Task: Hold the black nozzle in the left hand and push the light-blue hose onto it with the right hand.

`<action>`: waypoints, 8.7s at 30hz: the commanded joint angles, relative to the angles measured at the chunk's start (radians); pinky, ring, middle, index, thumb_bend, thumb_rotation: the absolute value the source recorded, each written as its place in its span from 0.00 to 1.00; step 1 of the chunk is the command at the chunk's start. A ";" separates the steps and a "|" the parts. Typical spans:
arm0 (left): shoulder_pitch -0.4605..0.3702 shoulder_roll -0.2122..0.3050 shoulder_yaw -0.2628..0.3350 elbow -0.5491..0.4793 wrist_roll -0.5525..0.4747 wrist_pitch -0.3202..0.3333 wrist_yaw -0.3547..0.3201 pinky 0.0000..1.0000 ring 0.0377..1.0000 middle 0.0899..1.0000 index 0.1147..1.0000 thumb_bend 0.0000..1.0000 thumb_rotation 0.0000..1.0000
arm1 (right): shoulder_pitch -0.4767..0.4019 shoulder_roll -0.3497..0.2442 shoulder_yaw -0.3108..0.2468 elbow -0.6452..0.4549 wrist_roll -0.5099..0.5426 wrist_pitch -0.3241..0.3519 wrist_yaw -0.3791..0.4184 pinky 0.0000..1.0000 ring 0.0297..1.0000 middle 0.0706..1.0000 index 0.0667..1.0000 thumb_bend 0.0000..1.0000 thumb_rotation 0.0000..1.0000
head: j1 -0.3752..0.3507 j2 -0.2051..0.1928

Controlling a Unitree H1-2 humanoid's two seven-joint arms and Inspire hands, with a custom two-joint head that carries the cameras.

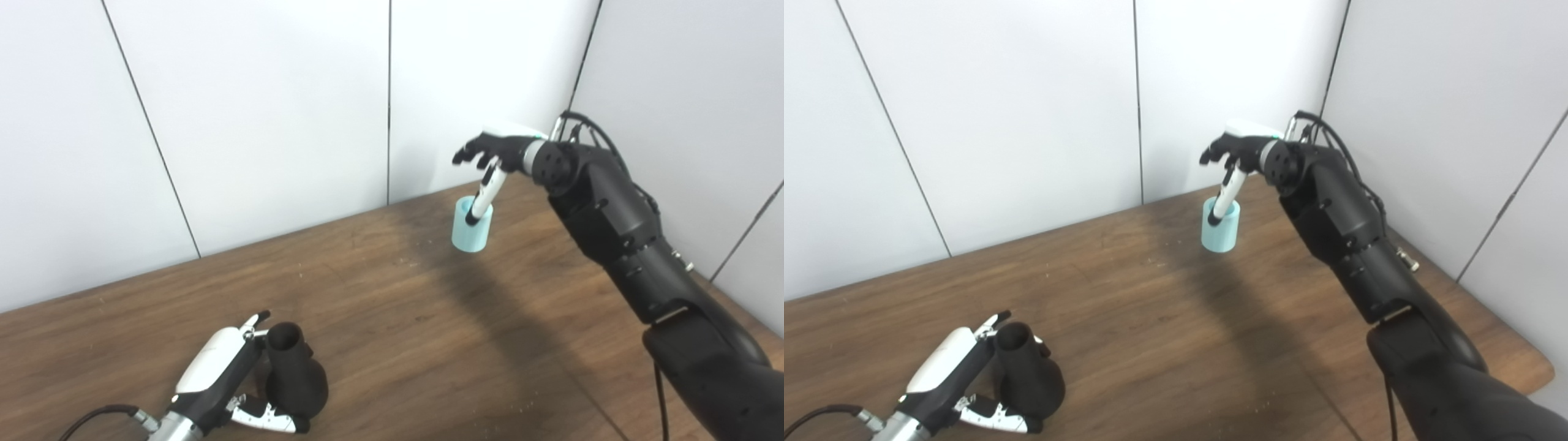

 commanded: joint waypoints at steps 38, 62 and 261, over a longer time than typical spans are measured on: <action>0.074 0.073 -0.007 0.039 0.039 0.042 -0.074 1.00 0.59 0.42 0.42 0.53 0.00 | -0.037 -0.024 0.131 0.168 -0.037 -0.026 -0.272 0.65 0.75 0.78 0.78 0.91 0.07 | 0.021 0.015; 0.080 0.073 0.001 0.013 0.033 0.069 -0.087 1.00 0.59 0.42 0.42 0.53 0.00 | -0.006 0.016 0.133 0.215 0.047 -0.060 -0.361 0.51 0.62 0.69 0.74 0.89 0.02 | 0.042 0.036; 0.021 -0.047 -0.080 -0.094 0.135 0.336 -0.165 1.00 0.59 0.40 0.43 0.53 0.00 | -0.015 0.159 0.292 -0.541 0.209 -0.146 0.097 0.31 0.36 0.42 0.50 0.51 0.00 | 0.499 0.234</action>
